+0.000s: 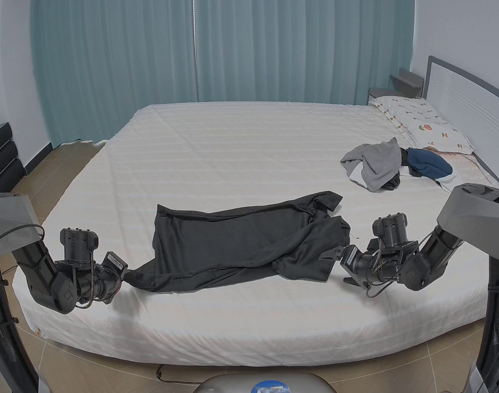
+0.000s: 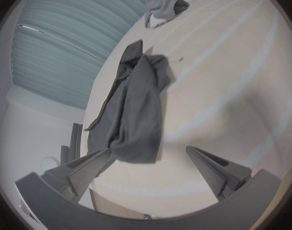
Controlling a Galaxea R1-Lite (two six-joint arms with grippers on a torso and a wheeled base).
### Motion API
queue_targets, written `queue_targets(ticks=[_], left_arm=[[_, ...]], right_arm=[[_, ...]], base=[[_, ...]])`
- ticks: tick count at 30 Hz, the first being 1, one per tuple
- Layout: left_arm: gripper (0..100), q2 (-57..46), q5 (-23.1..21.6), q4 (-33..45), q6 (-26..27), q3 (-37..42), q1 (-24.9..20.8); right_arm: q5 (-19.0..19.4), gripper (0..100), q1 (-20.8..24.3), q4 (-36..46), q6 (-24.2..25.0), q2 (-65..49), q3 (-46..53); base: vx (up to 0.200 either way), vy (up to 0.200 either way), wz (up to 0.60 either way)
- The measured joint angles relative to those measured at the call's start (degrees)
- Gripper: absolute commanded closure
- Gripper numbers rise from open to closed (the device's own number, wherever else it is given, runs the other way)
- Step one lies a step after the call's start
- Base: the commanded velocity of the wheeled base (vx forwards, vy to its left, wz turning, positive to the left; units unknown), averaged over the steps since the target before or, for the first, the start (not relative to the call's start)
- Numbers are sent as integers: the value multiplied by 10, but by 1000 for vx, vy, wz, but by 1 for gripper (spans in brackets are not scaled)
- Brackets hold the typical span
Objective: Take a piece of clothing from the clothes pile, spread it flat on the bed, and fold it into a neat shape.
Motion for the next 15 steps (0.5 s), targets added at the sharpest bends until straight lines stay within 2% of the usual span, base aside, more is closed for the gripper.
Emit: queue_targets(ticks=[13, 14, 15], left_arm=[[100, 0, -2, 0, 0, 1, 0], [100, 0, -2, 0, 0, 0, 0], [100, 0, -2, 0, 0, 0, 0]], right_arm=[[-15, 0, 31, 5, 11, 44, -66], [-16, 100, 34, 5, 11, 48, -70], [-16, 100, 36, 5, 11, 50, -72]], base=[[0, 0, 0], [0, 0, 0], [0, 0, 0]])
